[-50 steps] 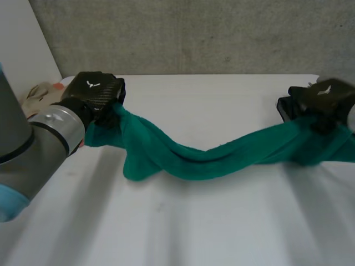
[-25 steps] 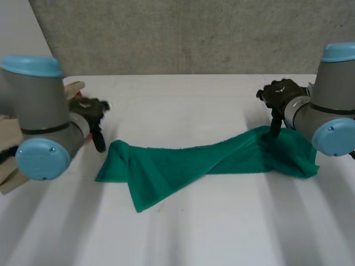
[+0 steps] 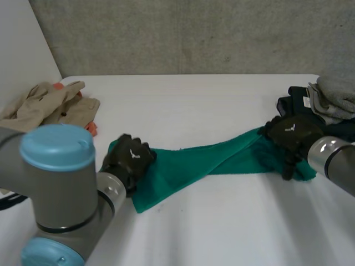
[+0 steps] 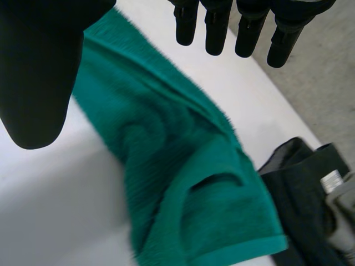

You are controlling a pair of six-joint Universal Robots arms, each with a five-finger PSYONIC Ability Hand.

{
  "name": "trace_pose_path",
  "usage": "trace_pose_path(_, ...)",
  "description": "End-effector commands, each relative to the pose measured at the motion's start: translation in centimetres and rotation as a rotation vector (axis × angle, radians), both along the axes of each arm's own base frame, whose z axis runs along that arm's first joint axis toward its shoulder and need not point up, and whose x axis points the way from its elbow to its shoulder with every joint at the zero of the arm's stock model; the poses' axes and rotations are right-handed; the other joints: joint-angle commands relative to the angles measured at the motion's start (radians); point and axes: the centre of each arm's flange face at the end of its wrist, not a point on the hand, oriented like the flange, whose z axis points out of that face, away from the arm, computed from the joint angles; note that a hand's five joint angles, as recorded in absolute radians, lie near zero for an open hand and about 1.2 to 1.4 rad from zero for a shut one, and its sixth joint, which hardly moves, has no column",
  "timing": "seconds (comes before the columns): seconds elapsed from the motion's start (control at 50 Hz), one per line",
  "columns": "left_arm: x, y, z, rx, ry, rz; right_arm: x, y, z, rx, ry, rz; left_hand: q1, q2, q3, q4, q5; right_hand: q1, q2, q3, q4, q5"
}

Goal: Fold the laundry.

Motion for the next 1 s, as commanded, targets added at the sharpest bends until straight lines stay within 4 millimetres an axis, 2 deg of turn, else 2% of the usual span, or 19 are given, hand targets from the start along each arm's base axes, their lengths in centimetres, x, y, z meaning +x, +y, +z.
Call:
trace_pose_path(0.02,-0.5,-0.8,-3.2,-0.002,-0.080,-0.025,-0.4,0.6,-2.4,0.038,-0.012,0.005,0.005,-0.011,-0.012,-0.003,-0.001,-0.057,-0.035,-0.033,-0.041,-0.049)
trace_pose_path(0.2,-0.6,-1.6,-4.7,-0.035,-0.140,-0.040,-0.3,1.0,-3.7,0.046,-0.010,0.010,0.005,-0.011,-0.012,-0.003,-0.001,-0.057,-0.035,-0.033,-0.041,-0.049)
trace_pose_path(0.4,-1.1,-3.6,-5.9,-0.071,-0.122,-0.028,-0.3,0.9,-4.0,0.052,-0.011,0.009,0.289,0.273,0.272,0.282,0.284,-0.057,-0.035,-0.033,-0.041,-0.049)
trace_pose_path(0.42,-1.1,-3.8,-5.9,-0.070,-0.124,-0.027,-0.4,0.9,-4.0,0.052,-0.011,0.008,0.388,0.372,0.371,0.381,0.383,-0.054,-0.032,-0.031,-0.038,-0.046)
trace_pose_path(0.44,-1.2,-4.0,-6.0,-0.073,-0.123,-0.029,-0.4,1.0,-3.9,0.049,-0.011,0.006,0.622,0.606,0.605,0.614,0.616,-0.054,-0.032,-0.030,-0.038,-0.046)
trace_pose_path(0.48,-1.3,-4.2,-5.9,-0.077,-0.114,-0.026,-0.4,1.0,-3.9,0.049,-0.013,0.005,0.931,0.915,0.914,0.923,0.925,-0.051,-0.029,-0.028,-0.035,-0.043)
trace_pose_path(0.56,-1.5,-5.1,-5.1,-0.095,-0.089,-0.014,-0.5,0.9,-3.4,0.036,-0.019,0.000,0.968,0.951,0.950,0.960,0.962,-0.048,-0.026,-0.025,-0.032,-0.040)
trace_pose_path(0.62,-1.2,-5.8,-3.7,-0.111,-0.056,0.012,-0.7,0.7,-2.9,0.026,-0.027,-0.009,0.968,0.951,0.950,0.960,0.962,-0.048,-0.026,-0.025,-0.032,-0.040)
trace_pose_path(0.64,-1.0,-5.8,-2.6,-0.114,-0.036,0.025,-0.8,0.6,-2.6,0.019,-0.031,-0.013,0.968,0.951,0.950,0.960,0.962,-0.054,-0.032,-0.030,-0.038,-0.046)
trace_pose_path(0.7,-0.6,-5.2,-0.5,-0.106,0.006,0.036,-0.8,0.4,-1.8,0.002,-0.040,-0.006,0.968,0.951,0.950,0.960,0.962,-0.057,-0.035,-0.033,-0.041,-0.049)
trace_pose_path(0.72,-0.4,-4.7,1.4,-0.112,0.050,0.043,-0.8,0.1,-1.1,-0.008,-0.048,0.003,0.968,0.951,0.950,0.960,0.962,-0.057,-0.035,-0.033,-0.041,-0.049)
trace_pose_path(0.78,0.1,-3.8,4.9,-0.124,0.144,0.052,-0.8,-0.4,0.0,-0.013,-0.060,0.018,0.968,0.951,0.950,0.960,0.962,-0.057,-0.035,-0.033,-0.041,-0.049)
trace_pose_path(0.8,0.6,-3.2,6.9,-0.122,0.209,0.059,-0.8,-0.7,0.8,-0.006,-0.068,0.033,0.968,0.951,0.950,0.960,0.962,-0.057,-0.035,-0.033,-0.041,-0.049)
trace_pose_path(0.84,1.0,-2.6,8.9,-0.123,0.273,0.065,-0.7,-1.1,1.8,-0.007,-0.074,0.048,0.968,0.951,0.950,0.960,0.962,-0.054,-0.032,-0.031,-0.038,-0.046)
trace_pose_path(0.86,1.4,-2.1,10.6,-0.121,0.336,0.066,-0.5,-1.5,2.4,0.006,-0.075,0.068,0.968,0.951,0.950,0.960,0.962,-0.051,-0.029,-0.028,-0.035,-0.043)
trace_pose_path(0.92,1.8,-1.4,13.1,-0.103,0.439,0.051,0.3,-2.2,2.9,0.052,-0.073,0.121,0.968,0.951,0.950,0.960,0.962,-0.039,-0.018,-0.016,-0.023,-0.031)
trace_pose_path(1.0,2.0,-1.2,15.1,-0.067,0.521,0.030,1.5,-3.6,2.8,0.076,-0.067,0.202,0.968,0.951,0.950,0.960,0.962,0.046,0.067,0.069,0.062,0.054)
